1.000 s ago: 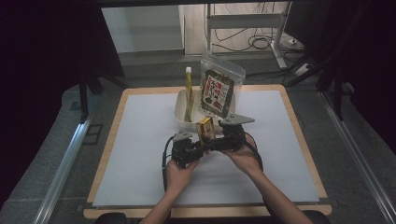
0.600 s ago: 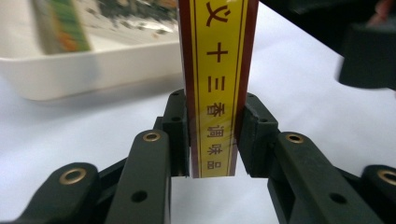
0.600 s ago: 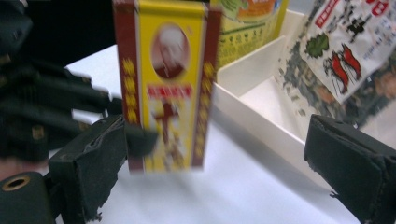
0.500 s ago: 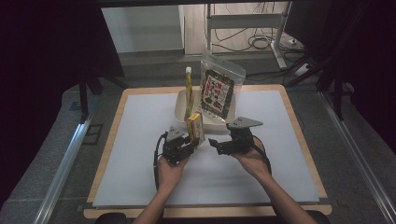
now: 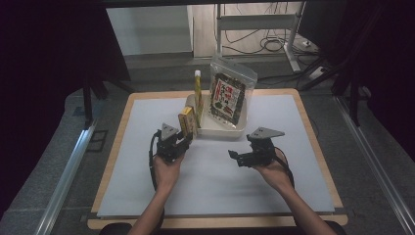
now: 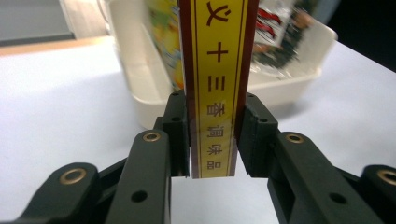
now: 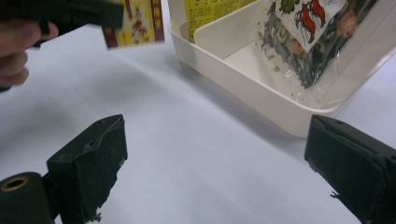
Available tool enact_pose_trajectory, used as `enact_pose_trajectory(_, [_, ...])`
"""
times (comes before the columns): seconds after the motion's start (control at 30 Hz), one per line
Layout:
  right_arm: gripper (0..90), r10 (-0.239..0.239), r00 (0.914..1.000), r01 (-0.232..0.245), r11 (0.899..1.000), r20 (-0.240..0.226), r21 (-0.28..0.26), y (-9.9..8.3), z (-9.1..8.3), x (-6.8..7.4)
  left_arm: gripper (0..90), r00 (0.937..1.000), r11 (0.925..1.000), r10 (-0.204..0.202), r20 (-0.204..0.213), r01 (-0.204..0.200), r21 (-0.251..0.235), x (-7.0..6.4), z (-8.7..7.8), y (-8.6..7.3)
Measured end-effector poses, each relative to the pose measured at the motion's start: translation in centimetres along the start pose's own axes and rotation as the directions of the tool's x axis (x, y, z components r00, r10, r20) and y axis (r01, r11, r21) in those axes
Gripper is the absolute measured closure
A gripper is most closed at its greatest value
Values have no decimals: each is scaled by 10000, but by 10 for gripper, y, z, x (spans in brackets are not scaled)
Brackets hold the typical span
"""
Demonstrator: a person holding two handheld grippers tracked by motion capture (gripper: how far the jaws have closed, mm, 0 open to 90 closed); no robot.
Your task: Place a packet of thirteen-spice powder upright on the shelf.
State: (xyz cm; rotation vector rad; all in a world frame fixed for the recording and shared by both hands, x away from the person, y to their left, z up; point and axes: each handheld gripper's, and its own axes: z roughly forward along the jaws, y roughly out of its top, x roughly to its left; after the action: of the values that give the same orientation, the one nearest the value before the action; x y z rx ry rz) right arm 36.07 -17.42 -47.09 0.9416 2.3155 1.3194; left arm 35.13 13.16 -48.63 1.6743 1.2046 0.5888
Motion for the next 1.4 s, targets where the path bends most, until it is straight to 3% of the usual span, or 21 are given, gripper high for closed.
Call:
enact_pose_trajectory(0.27, [55,-59,10000,59,9998,-8,164,-3,-1,-1,677,9960,9989,1,-899,-43,-460,17,20,11])
enact_pose_trajectory(0.47, [55,-106,9999,107,9996,-62,261,-5,1,-1,678,9914,9979,143,-1299,-224,-614,19,36,16])
enact_pose_trajectory(0.97, [56,-226,9997,231,9990,-136,393,-6,3,-1,677,9815,9929,363,-1879,-567,-1044,18,69,16])
enact_pose_trajectory(1.07, [56,-255,9995,262,9988,-173,425,-7,3,0,677,9736,9906,717,-2166,-949,-985,16,74,17])
enact_pose_trajectory(1.4, [56,-270,9995,277,9988,-190,414,-6,3,0,677,9726,9917,429,-2283,-693,-1088,16,81,18])
